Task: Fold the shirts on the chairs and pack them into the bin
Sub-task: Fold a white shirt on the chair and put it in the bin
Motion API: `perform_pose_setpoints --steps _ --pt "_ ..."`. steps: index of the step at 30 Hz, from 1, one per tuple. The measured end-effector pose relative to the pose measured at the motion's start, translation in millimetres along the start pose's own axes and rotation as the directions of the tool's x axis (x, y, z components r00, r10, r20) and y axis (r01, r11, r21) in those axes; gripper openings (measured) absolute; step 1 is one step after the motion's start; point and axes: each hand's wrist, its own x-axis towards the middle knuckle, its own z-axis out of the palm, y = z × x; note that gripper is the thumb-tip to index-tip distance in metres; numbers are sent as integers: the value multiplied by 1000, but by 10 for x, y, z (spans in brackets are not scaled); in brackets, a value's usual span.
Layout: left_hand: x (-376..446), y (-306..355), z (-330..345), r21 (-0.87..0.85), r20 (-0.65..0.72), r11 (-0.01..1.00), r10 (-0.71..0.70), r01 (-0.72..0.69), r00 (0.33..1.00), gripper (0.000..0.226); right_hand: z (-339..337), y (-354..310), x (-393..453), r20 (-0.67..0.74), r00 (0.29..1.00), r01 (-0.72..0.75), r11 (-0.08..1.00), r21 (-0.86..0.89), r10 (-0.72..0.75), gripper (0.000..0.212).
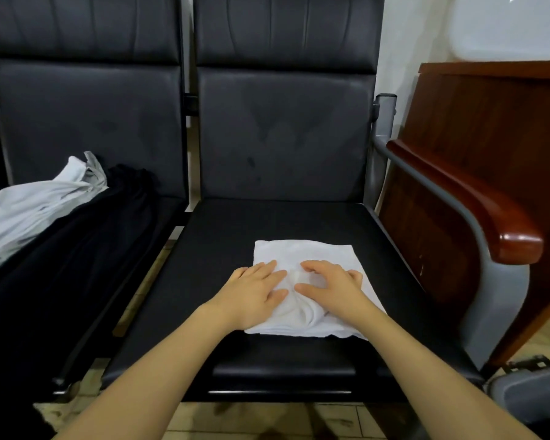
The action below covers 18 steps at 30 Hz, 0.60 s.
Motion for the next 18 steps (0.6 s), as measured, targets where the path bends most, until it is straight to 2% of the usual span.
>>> perform_pose_setpoints --steps 5,8,10,13,18 --pt "-223 73 82 -1 89 1000 -12 13 996 60 28 -153 -18 4 998 -63 997 -54 63 48" --pt "-249 98 121 -20 80 999 -31 33 996 61 20 -192 -28 -38 998 -47 996 -80 44 29" --pt "-264 104 112 -7 66 999 -34 35 997 61 -16 -146 -72 -120 993 0 999 43 5 14" --pt "-272 144 104 20 39 1000 -9 8 999 62 -149 10 -194 -123 992 57 947 315 -19 15" --pt "-240 353 107 -31 39 997 74 -73 996 64 -406 124 -446 -169 985 99 905 414 -30 20"
